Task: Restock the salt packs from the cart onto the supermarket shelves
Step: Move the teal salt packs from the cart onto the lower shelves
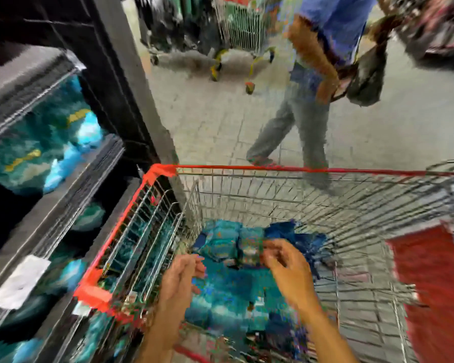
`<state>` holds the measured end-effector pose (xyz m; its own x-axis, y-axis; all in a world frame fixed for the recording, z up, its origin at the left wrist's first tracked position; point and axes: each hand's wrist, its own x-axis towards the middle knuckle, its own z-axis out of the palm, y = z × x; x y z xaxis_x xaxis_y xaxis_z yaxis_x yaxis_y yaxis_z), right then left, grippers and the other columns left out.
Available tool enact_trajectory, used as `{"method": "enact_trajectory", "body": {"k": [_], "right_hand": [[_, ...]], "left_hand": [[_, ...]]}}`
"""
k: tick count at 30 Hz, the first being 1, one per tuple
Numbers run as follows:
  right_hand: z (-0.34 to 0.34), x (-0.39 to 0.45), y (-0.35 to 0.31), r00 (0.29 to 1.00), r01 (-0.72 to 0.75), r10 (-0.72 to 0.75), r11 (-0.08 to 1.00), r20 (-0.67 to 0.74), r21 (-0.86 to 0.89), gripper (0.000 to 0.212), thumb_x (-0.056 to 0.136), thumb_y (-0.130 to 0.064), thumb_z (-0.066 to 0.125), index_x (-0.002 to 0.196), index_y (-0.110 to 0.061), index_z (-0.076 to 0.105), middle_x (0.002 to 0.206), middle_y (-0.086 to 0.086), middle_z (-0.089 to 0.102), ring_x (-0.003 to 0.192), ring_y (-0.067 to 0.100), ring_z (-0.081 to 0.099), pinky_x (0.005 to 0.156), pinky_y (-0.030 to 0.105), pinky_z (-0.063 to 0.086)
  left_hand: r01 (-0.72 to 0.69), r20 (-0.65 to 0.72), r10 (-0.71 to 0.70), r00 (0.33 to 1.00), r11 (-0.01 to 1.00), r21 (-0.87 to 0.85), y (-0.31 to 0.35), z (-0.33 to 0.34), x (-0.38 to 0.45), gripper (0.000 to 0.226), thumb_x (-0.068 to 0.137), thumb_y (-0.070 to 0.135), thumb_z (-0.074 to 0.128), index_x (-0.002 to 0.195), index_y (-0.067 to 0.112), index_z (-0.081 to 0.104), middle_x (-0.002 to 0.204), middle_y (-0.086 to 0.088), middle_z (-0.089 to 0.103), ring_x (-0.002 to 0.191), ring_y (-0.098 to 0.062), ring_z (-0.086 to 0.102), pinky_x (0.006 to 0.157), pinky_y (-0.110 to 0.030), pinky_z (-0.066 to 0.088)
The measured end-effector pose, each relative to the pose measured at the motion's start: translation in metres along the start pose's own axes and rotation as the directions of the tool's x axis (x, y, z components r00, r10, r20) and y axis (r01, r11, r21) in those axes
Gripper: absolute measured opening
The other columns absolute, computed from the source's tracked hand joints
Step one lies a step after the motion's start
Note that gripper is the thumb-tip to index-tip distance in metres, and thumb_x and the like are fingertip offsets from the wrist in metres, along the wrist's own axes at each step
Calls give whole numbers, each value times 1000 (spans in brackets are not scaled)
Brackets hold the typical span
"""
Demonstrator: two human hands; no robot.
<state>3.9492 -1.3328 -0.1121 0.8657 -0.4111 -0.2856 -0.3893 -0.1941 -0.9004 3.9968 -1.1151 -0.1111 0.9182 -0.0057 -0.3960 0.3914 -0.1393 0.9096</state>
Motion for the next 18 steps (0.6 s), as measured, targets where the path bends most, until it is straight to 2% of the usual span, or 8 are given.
{"method": "enact_trajectory", "body": {"k": [3,7,10,11,13,14,16,18], "right_hand": [[-26,34,44,993,-112,109,992,-54,-56,9,94,-8,63,102,-11,67,89,0,69,86,19,65,70,16,47],[-40,66,115,940,-333,325,940,-106,-74,14,92,-2,64,106,2,66,101,20,70,96,31,66,83,40,49],[-36,75,166,875,-483,479,857,-67,-177,17,95,-7,61,102,8,63,105,28,67,100,38,64,79,38,44],[-31,77,180,853,-518,521,829,-46,-210,17,96,-10,60,99,6,62,104,27,67,101,39,63,79,38,42],[-15,76,208,826,-537,564,796,17,-279,13,97,-16,60,98,-3,60,99,21,66,96,31,63,79,35,40],[-3,76,217,805,-556,592,780,49,-286,13,97,-20,61,97,-8,60,95,16,65,91,26,61,79,34,43],[29,75,240,753,-602,649,748,114,-281,16,95,-24,63,84,-13,58,79,5,62,75,19,59,74,30,47],[67,72,254,705,-653,689,723,168,-227,23,94,-18,64,73,-14,56,68,5,59,69,19,59,70,31,53]], "left_hand": [[91,29,-93,995,993,69,-13,43,33,21,100,9,48,86,14,63,74,-7,66,60,-9,65,37,-18,45],[284,68,-307,949,930,232,-48,88,77,19,101,10,46,87,12,58,78,-6,63,69,-17,61,35,-20,44],[305,23,-357,934,828,470,-88,104,102,19,99,9,48,82,10,57,72,-6,58,64,-19,58,32,-14,38],[292,15,-362,932,775,560,-104,106,110,23,99,10,49,78,10,57,72,-9,59,67,-26,60,36,-16,41],[280,-9,-400,916,623,730,-135,102,124,23,99,16,51,78,10,59,90,-17,66,91,-35,64,65,-25,51],[285,-32,-417,908,562,776,-149,96,130,21,99,21,53,82,11,59,102,-18,67,100,-36,63,78,-30,50],[318,-95,-442,892,466,825,-182,81,145,22,95,30,58,99,10,64,115,-17,66,106,-34,62,90,-35,48],[300,-130,-442,888,339,892,-213,65,157,42,93,42,59,121,11,64,128,-15,62,119,-33,57,100,-37,45]]}}
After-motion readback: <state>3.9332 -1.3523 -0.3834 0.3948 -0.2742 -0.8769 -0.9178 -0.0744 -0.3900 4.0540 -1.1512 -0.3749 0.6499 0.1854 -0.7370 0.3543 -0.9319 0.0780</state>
